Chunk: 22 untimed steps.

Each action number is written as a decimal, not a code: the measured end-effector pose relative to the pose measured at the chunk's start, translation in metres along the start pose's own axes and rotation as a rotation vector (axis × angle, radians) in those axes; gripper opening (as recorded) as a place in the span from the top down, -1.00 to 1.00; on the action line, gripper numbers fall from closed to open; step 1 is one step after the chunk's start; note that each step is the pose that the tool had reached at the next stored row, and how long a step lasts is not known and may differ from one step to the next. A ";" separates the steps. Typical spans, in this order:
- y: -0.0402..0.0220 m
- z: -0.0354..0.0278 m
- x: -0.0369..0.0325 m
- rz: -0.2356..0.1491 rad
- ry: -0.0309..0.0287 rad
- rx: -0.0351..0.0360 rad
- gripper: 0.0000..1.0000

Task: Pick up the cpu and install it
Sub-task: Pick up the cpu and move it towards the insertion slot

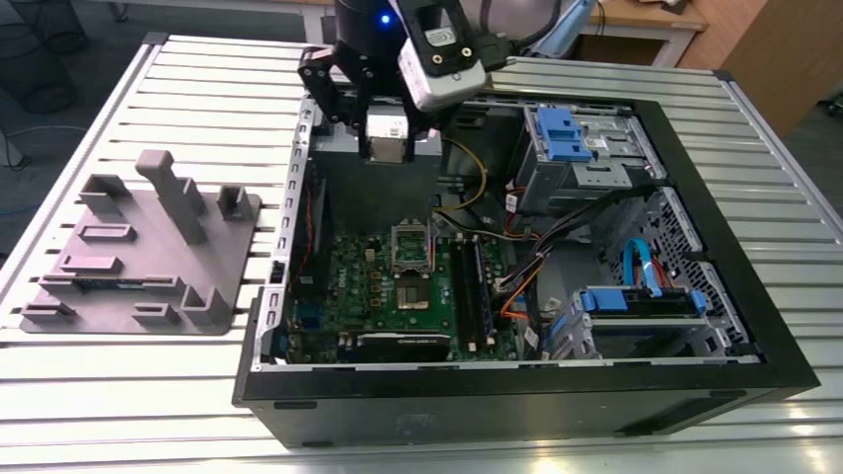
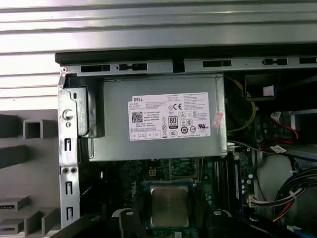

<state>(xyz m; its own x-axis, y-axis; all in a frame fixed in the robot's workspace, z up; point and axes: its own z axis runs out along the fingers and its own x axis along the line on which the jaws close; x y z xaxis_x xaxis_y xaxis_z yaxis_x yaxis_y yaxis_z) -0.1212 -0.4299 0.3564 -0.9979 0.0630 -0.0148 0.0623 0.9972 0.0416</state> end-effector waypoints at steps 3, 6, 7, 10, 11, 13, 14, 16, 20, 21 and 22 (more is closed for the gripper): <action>0.0004 0.0001 -0.0064 0.000 0.0001 0.0000 0.06; 0.0008 0.0003 -0.0128 0.000 0.0002 0.0000 0.06; 0.0009 0.0003 -0.0150 0.000 0.0003 0.0000 0.06; 0.0014 0.0004 -0.0217 0.000 0.0005 0.0000 0.06; 0.0015 0.0005 -0.0238 0.000 0.0005 -0.0001 0.06; 0.0017 0.0006 -0.0280 0.000 0.0005 0.0000 0.06; 0.0019 0.0006 -0.0303 0.000 0.0006 0.0000 0.06; 0.0022 0.0007 -0.0345 0.000 0.0007 0.0000 0.06; 0.0026 0.0009 -0.0423 0.000 0.0008 0.0000 0.06; 0.0027 0.0009 -0.0442 0.000 0.0008 0.0000 0.06; 0.0029 0.0010 -0.0461 0.000 0.0008 0.0000 0.06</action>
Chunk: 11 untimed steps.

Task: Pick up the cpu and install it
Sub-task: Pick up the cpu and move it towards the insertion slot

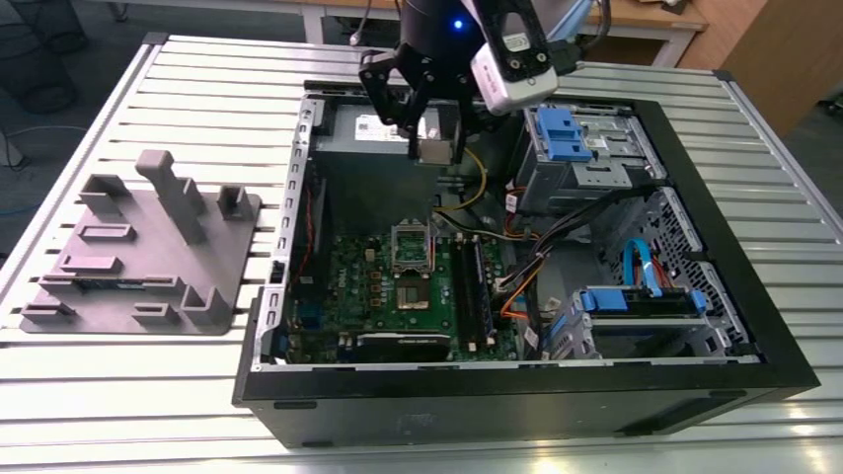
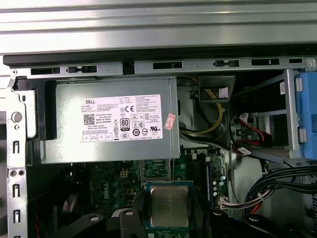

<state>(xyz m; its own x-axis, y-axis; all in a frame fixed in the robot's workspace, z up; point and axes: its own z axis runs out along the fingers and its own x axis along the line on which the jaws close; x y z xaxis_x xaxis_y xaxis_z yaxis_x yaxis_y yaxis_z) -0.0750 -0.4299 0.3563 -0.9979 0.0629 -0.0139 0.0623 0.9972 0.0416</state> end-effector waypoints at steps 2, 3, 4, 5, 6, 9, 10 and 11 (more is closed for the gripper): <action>0.0003 0.0001 -0.0039 0.000 0.0000 0.0000 0.06; 0.0004 0.0001 -0.0057 0.000 0.0001 0.0000 0.06; 0.0004 0.0001 -0.0072 0.000 0.0001 0.0000 0.06; 0.0004 0.0001 -0.0078 0.000 0.0001 0.0000 0.06; 0.0004 0.0002 -0.0081 0.000 0.0000 0.0000 0.06; 0.0005 0.0002 -0.0085 0.000 0.0001 0.0000 0.06; 0.0005 0.0002 -0.0085 0.000 0.0000 0.0000 0.06; 0.0005 0.0002 -0.0085 0.000 0.0001 0.0000 0.06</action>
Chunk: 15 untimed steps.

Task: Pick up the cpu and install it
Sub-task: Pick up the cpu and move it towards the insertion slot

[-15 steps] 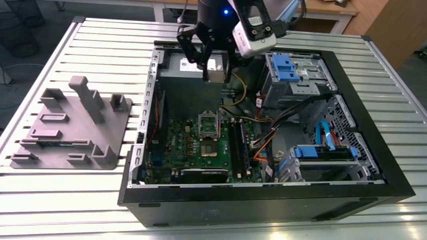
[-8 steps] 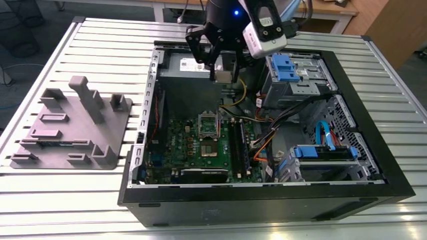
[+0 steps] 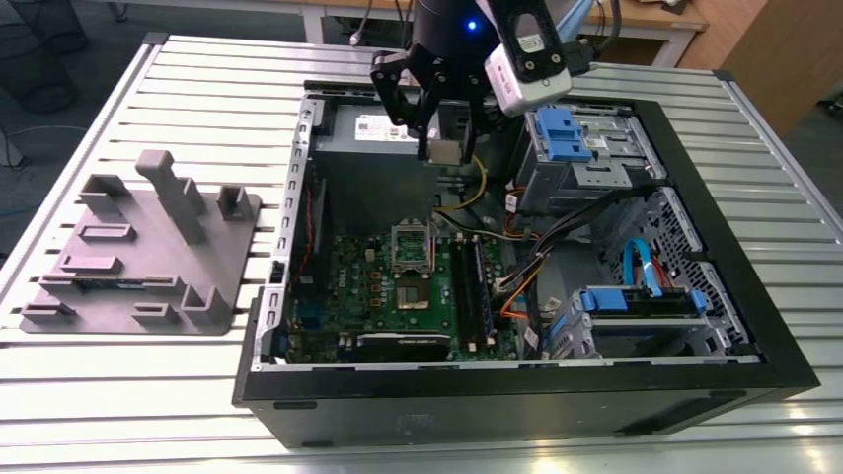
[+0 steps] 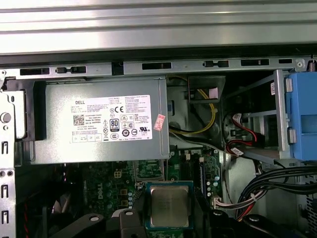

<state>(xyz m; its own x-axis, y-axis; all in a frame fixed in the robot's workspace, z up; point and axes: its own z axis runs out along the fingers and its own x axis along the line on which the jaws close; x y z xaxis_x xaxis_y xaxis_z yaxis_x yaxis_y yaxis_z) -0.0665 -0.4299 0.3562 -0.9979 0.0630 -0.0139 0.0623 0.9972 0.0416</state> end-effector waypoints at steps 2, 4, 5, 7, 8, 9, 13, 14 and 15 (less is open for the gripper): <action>0.0000 0.0000 0.0000 0.000 0.0000 0.0000 0.06; 0.0000 0.0000 -0.0004 0.000 0.0000 0.0000 0.06; 0.0000 0.0000 -0.0008 0.000 0.0000 0.0000 0.06; 0.0001 0.0000 -0.0018 0.000 0.0000 0.0000 0.06; 0.0002 0.0000 -0.0028 0.000 0.0001 0.0001 0.06; 0.0002 0.0000 -0.0037 0.000 0.0002 0.0001 0.06; 0.0005 0.0001 -0.0084 0.000 0.0003 0.0000 0.06; 0.0006 0.0002 -0.0098 0.000 0.0004 0.0000 0.06; 0.0008 0.0002 -0.0118 0.000 0.0005 0.0000 0.06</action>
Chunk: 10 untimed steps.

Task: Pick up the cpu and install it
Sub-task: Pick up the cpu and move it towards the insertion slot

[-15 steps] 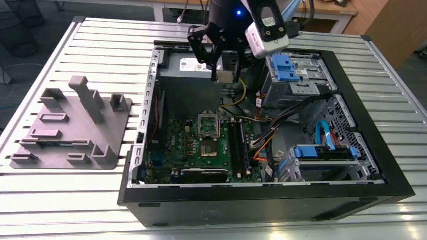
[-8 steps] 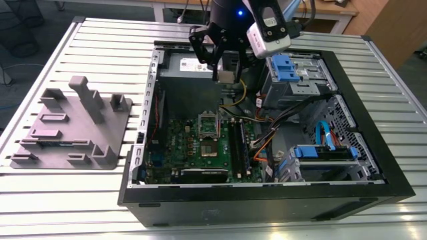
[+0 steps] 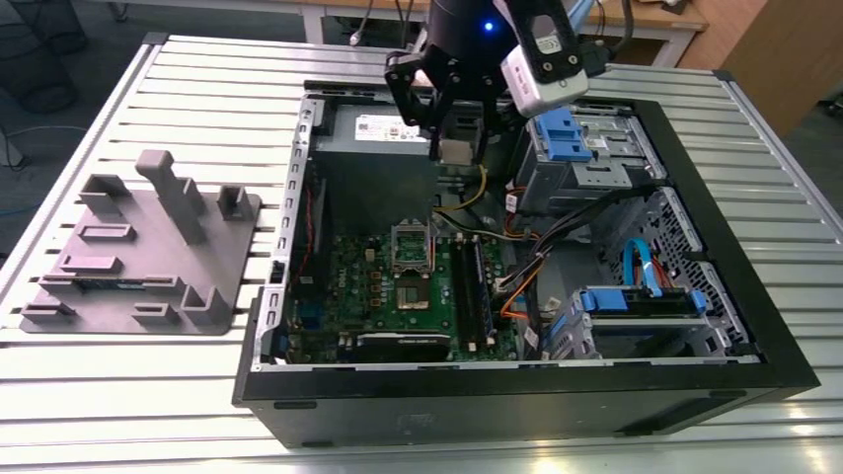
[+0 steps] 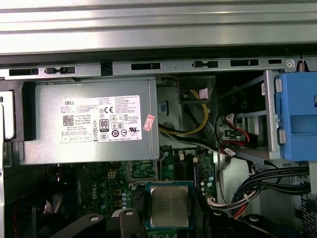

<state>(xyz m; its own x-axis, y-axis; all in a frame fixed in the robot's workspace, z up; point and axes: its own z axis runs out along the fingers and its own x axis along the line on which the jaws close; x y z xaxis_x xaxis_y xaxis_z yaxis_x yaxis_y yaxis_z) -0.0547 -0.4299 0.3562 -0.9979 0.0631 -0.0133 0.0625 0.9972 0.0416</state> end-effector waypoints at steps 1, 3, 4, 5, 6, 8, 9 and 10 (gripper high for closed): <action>0.0001 0.0000 -0.0021 0.000 0.0002 0.0000 0.06; 0.0003 0.0001 -0.0063 0.000 0.0006 0.0001 0.06; 0.0004 0.0001 -0.0080 0.000 0.0006 0.0001 0.06; 0.0004 0.0002 -0.0086 0.000 0.0006 0.0001 0.06; 0.0005 0.0003 -0.0086 0.000 0.0005 -0.0001 0.06; 0.0004 0.0006 -0.0086 0.000 0.0006 0.0001 0.06; 0.0000 0.0007 -0.0084 0.000 0.0006 0.0001 0.06; -0.0007 0.0009 -0.0081 0.000 0.0006 0.0001 0.06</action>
<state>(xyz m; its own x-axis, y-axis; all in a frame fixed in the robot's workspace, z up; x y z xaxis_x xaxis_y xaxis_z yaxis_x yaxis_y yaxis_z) -0.0466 -0.4310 0.3554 -0.9979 0.0630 -0.0127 0.0624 0.9972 0.0415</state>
